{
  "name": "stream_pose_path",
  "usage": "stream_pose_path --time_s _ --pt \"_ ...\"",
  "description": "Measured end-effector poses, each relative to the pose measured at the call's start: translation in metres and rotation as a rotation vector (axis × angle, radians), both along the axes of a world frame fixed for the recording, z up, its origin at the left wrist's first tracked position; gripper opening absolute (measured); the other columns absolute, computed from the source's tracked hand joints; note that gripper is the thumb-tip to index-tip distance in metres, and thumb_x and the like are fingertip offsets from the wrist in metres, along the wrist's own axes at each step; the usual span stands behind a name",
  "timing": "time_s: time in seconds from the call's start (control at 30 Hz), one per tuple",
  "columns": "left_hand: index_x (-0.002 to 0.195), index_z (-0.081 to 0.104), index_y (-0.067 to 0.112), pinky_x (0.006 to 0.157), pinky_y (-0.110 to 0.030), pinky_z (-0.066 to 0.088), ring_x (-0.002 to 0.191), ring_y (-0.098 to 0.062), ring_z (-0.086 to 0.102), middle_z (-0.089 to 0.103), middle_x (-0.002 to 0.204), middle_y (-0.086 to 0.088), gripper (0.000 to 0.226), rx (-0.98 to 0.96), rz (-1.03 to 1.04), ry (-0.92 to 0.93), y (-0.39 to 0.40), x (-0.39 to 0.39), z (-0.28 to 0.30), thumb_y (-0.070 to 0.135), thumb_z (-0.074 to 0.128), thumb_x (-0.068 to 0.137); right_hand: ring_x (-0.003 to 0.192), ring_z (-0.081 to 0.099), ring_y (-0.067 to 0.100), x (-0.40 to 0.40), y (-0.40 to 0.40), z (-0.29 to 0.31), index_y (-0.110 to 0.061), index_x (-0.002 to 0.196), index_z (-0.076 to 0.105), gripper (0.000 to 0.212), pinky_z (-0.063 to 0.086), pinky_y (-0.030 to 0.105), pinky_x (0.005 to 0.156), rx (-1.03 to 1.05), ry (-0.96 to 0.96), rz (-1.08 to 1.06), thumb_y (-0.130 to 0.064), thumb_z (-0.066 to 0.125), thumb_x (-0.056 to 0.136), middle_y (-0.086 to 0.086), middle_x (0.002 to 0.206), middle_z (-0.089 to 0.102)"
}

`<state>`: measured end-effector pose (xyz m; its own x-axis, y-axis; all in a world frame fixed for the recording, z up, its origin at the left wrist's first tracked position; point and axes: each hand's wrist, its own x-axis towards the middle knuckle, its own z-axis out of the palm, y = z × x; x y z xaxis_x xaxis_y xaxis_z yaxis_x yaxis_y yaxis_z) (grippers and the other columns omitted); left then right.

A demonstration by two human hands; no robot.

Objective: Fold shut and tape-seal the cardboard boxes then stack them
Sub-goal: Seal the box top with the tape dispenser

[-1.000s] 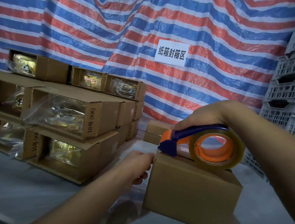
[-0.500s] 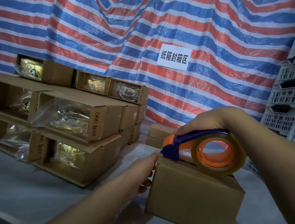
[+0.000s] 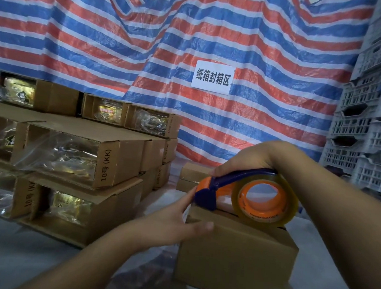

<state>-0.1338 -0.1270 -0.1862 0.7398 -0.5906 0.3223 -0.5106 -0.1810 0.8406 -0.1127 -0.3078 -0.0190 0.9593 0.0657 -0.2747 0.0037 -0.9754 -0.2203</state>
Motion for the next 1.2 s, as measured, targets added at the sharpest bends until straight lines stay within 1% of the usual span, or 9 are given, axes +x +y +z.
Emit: stream_pose_path --time_s 0.13,0.23,0.3,0.43,0.6,0.8,0.97,1.1,1.2 --pt "0.123 0.033 0.065 0.078 -0.001 0.044 0.103 0.023 0.051 0.051 0.101 0.053 0.049 -0.037 0.040 -0.020 -0.010 -0.005 0.001 0.060 0.061 0.083 0.056 0.066 0.009 0.001 -0.001 0.001 -0.016 0.106 0.064 0.047 0.052 0.019 0.052 0.002 0.019 0.014 -0.060 0.061 0.090 -0.002 0.071 0.072" --pt "0.112 0.034 0.077 0.089 -0.014 0.047 0.110 0.014 0.054 0.055 0.112 0.044 0.036 -0.001 0.103 -0.105 -0.010 -0.008 -0.001 0.071 0.053 0.082 0.053 0.065 0.009 0.003 -0.001 0.000 -0.016 0.103 0.064 0.044 0.051 0.018 0.050 0.011 0.015 0.025 -0.058 0.061 0.091 -0.002 0.068 0.071" --pt "0.120 0.037 0.069 0.097 -0.025 0.046 0.112 0.011 0.053 0.056 0.117 0.035 0.043 0.073 0.148 -0.165 -0.008 -0.005 -0.003 0.076 0.046 0.079 0.053 0.065 0.009 0.002 -0.001 0.001 -0.015 0.104 0.064 0.044 0.052 0.018 0.050 0.026 0.030 0.013 -0.057 0.062 0.090 -0.002 0.069 0.071" --pt "0.130 0.038 0.053 0.083 -0.020 0.045 0.100 0.015 0.052 0.056 0.109 0.029 0.049 0.219 0.224 -0.271 -0.004 0.000 -0.004 0.074 0.038 0.086 0.054 0.066 0.009 0.000 -0.003 0.004 -0.014 0.105 0.063 0.046 0.052 0.018 0.051 0.026 0.042 0.013 -0.058 0.060 0.091 -0.002 0.069 0.071" --pt "0.130 0.033 0.056 0.080 -0.018 0.042 0.099 0.014 0.051 0.053 0.109 0.030 0.061 0.302 0.268 -0.299 -0.003 0.001 -0.001 0.084 0.026 0.076 0.059 0.065 0.009 0.000 -0.006 0.005 -0.015 0.104 0.065 0.051 0.052 0.020 0.059 0.004 0.038 0.032 -0.064 0.058 0.089 -0.001 0.074 0.070" --pt "0.154 0.017 0.038 0.102 -0.025 0.033 0.131 -0.003 0.038 0.036 0.153 0.013 0.088 0.421 0.342 -0.307 -0.002 0.007 -0.004 0.086 0.017 0.080 0.053 0.062 0.009 -0.017 -0.042 0.014 -0.015 0.098 0.064 0.049 0.051 0.019 0.056 0.020 0.063 -0.013 -0.062 0.052 0.094 -0.002 0.066 0.067" --pt "0.154 0.016 0.039 0.108 -0.028 0.031 0.134 -0.004 0.035 0.031 0.156 0.013 0.097 0.417 0.361 -0.292 -0.002 0.005 -0.006 0.089 0.012 0.071 0.049 0.059 0.012 -0.038 -0.103 0.008 -0.011 0.096 0.066 0.056 0.050 0.021 0.054 0.112 0.061 -0.115 -0.066 0.052 0.090 0.001 0.065 0.065" --pt "0.154 0.018 0.038 0.111 -0.028 0.027 0.138 -0.004 0.031 0.028 0.158 0.013 0.091 0.376 0.381 -0.273 -0.004 0.004 -0.008 0.084 0.018 0.076 0.053 0.058 0.015 -0.046 -0.140 -0.012 -0.020 0.071 0.073 0.063 0.050 0.026 0.063 0.081 -0.033 -0.137 -0.081 0.055 0.072 0.003 0.067 0.067" --pt "0.153 0.017 0.044 0.108 -0.028 0.031 0.136 -0.008 0.033 0.028 0.157 0.011 0.085 0.203 0.314 -0.084 -0.010 0.004 -0.012 0.078 0.030 0.076 0.052 0.057 0.014 -0.042 -0.152 -0.035 -0.021 0.070 0.074 0.059 0.049 0.025 0.060 0.232 -0.034 -0.138 -0.078 0.057 0.072 0.003 0.066 0.065"
